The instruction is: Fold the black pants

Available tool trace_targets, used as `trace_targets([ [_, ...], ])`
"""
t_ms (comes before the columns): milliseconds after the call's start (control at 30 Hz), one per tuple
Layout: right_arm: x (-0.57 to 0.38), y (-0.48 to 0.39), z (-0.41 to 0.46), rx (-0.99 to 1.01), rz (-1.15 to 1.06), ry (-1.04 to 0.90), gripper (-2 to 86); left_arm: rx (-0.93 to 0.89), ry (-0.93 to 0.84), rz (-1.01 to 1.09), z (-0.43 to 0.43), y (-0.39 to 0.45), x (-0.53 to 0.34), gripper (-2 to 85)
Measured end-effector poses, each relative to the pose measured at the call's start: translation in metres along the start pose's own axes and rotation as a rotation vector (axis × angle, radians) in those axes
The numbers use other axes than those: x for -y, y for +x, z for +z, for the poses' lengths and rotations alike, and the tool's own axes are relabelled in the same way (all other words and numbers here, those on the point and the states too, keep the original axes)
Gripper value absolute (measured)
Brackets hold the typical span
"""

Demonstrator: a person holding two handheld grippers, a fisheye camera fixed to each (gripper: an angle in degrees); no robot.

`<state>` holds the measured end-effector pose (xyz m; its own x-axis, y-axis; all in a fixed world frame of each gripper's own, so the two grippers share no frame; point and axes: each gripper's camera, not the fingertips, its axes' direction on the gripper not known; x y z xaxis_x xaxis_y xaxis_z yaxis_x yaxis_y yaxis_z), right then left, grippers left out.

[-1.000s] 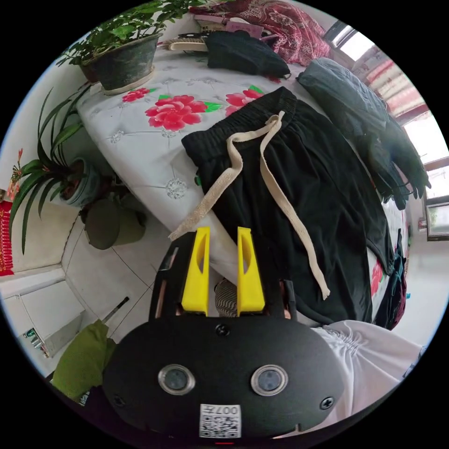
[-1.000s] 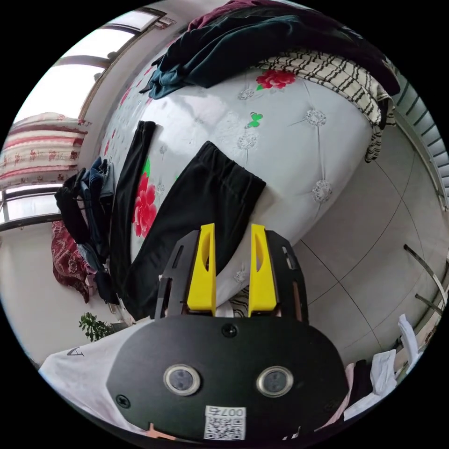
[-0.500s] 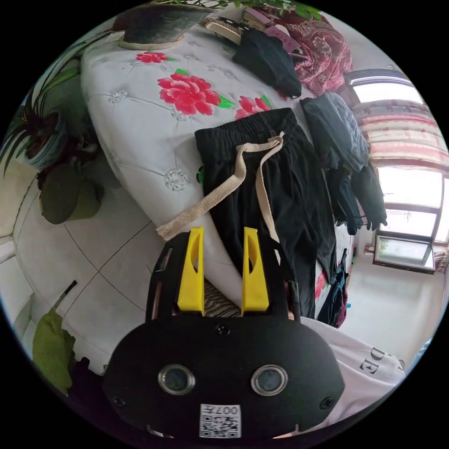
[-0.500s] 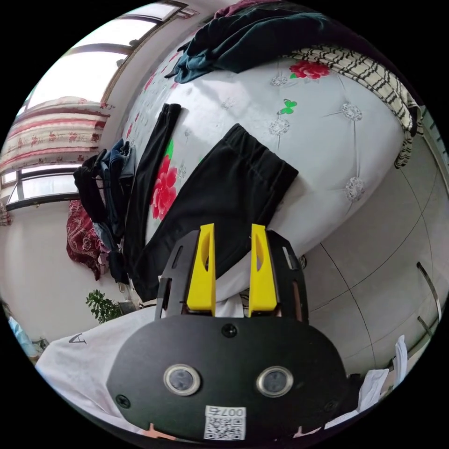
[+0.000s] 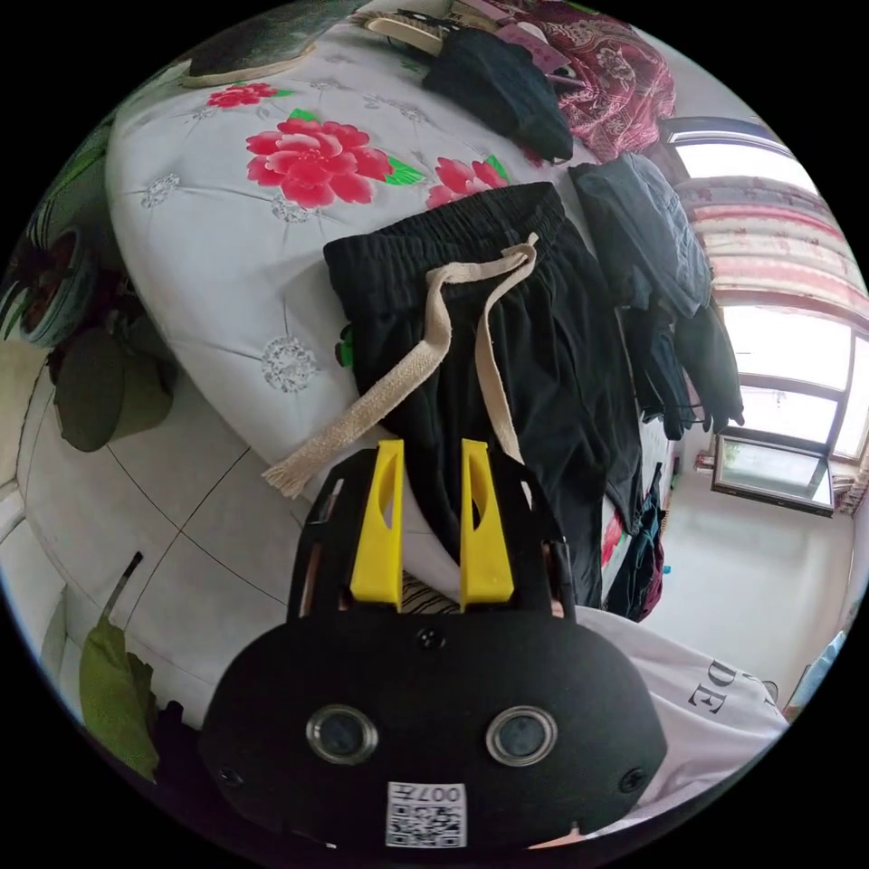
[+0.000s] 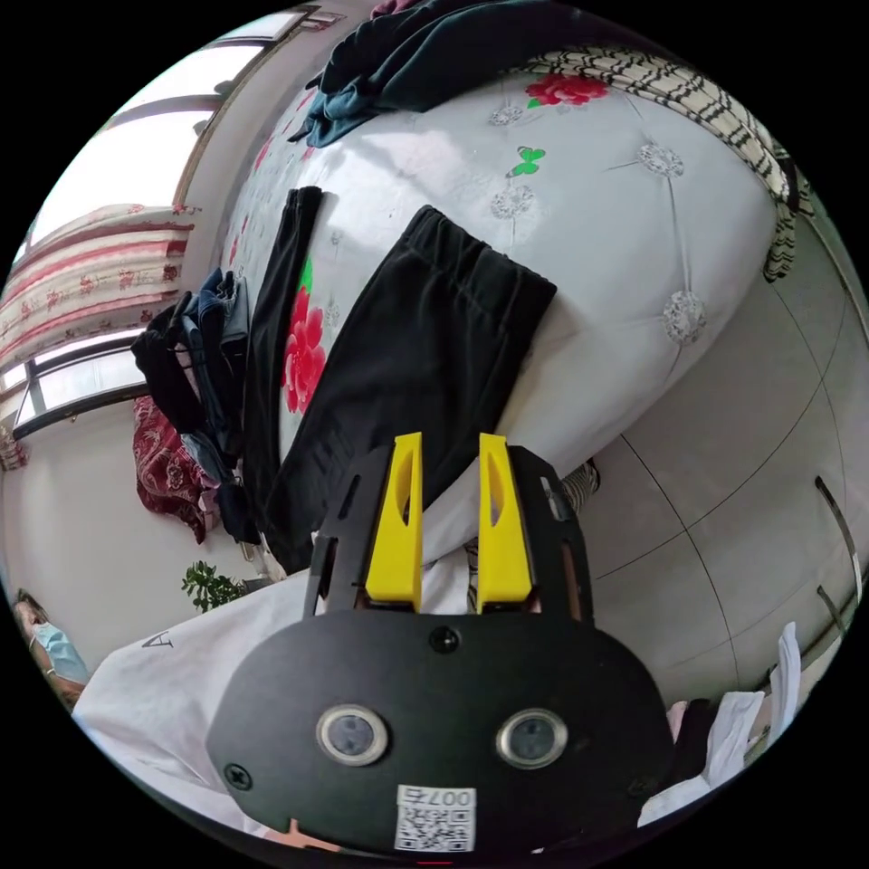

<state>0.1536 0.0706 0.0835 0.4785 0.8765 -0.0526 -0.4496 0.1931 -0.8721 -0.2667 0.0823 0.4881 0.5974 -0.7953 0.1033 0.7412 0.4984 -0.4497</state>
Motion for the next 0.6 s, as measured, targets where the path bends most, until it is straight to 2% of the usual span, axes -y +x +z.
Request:
trace_targets([
  [167, 0.007, 0.008, -0.002, 0.025, 0.035, 0.001, 6.8, 0.043, -0.008, 0.002, 0.004, -0.012, 0.007, 6.8],
  [300, 0.010, 0.001, -0.013, 0.019, -0.012, -0.015, 6.9, 0.016, -0.011, 0.060, -0.005, -0.011, 0.008, 9.4],
  [400, 0.011, 0.012, -0.010, -0.034, 0.001, -0.077, 7.1, 0.042, 0.010, 0.045, -0.009, -0.022, 0.006, 8.9],
  [600, 0.016, 0.030, -0.008, 0.009, 0.043, -0.139, 6.3, 0.090, -0.016, 0.044, 0.005, -0.017, 0.012, 6.6],
])
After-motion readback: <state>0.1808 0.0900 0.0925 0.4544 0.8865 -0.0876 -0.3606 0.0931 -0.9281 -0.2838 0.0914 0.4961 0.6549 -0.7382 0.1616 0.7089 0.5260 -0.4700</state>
